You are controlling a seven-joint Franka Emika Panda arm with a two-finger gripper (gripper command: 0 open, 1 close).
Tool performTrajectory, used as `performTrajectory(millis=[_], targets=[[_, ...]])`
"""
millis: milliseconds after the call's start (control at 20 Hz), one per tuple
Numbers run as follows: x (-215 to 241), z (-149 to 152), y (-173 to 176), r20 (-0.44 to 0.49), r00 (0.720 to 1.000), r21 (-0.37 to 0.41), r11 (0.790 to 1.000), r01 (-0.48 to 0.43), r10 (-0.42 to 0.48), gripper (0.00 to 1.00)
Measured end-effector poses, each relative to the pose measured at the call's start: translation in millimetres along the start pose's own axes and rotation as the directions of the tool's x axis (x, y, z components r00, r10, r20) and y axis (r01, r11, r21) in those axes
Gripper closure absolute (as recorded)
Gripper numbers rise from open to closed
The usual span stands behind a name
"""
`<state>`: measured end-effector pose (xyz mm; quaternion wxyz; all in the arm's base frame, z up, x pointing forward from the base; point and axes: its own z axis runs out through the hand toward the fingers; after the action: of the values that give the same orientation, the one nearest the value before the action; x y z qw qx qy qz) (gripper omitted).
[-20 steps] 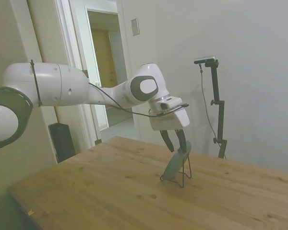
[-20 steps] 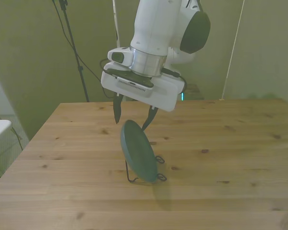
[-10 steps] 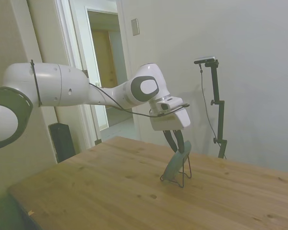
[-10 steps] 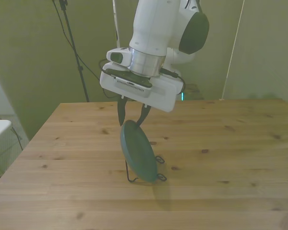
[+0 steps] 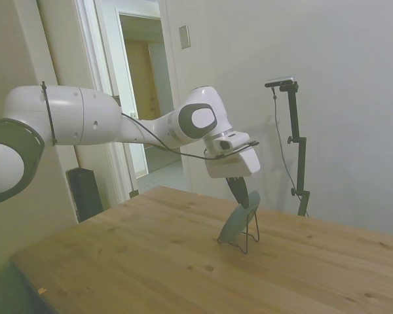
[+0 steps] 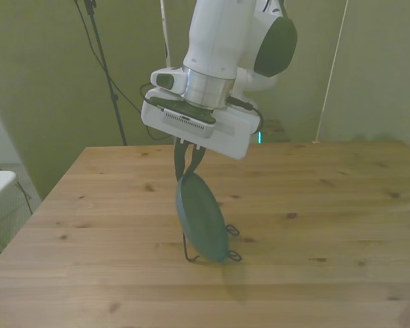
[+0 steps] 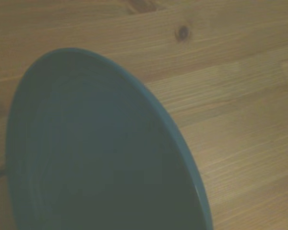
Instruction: Unload the plate
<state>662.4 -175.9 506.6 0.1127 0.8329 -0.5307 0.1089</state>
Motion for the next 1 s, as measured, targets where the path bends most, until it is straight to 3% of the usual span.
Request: performTrajectory(millis=[550, 800, 1000], targets=[[2.7, -25.5, 4.7, -0.019, 1.000, 0.035, 0.999, -0.006, 0.006, 1.00], [-9.1, -89.3, 9.0, -0.035, 0.999, 0.136, 0.991, 0.011, -0.007, 1.00], [-54.8, -128.7, 22.8, 0.051, 0.995, 0.204, 0.976, 0.079, -0.091, 1.00]])
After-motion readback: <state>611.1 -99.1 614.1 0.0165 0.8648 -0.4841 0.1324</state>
